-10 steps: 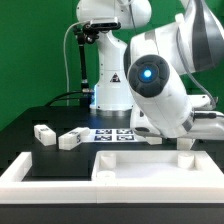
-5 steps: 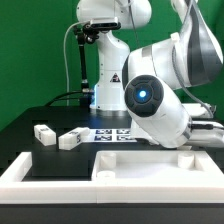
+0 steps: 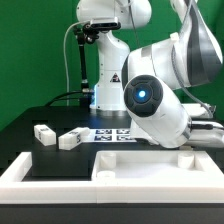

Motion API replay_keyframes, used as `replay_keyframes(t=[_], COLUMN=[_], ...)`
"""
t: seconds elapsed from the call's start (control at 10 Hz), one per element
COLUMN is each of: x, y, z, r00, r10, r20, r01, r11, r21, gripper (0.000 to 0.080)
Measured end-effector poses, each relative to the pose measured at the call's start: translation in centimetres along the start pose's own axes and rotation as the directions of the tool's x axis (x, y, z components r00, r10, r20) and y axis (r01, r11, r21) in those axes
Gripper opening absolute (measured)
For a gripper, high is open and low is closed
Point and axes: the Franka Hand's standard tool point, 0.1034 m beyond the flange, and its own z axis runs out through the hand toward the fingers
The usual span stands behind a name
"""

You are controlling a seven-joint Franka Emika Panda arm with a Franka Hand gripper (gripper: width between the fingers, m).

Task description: Assemble desk

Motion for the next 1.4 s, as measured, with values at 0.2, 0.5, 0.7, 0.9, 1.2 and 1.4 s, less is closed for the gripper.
replay_keyframes(t=[0.2, 0.5, 0.7, 0.9, 1.2, 1.4], x=[0.0, -0.3, -2.4, -5.1, -4.5, -5.4], y=[0.0, 0.2, -0.3, -1.1, -1.9, -1.6], z=[0.0, -0.7, -5.8, -8.7, -9.0, -11.4], r00=[1.0, 1.0, 0.998, 0.994, 0.959, 0.932], r10=[0.0, -0.009, -0.056, -0.086, -0.088, -0.13], r20=[0.0, 0.007, -0.043, -0.063, -0.268, -0.338], r01=[0.0, 0.009, 0.055, 0.085, 0.09, 0.132], r11=[1.0, 1.0, 0.998, 0.996, 0.996, 0.991], r21=[0.0, -0.004, -0.011, -0.02, -0.004, -0.018], gripper=[0.0288, 0.0288, 0.0289, 0.029, 0.029, 0.029])
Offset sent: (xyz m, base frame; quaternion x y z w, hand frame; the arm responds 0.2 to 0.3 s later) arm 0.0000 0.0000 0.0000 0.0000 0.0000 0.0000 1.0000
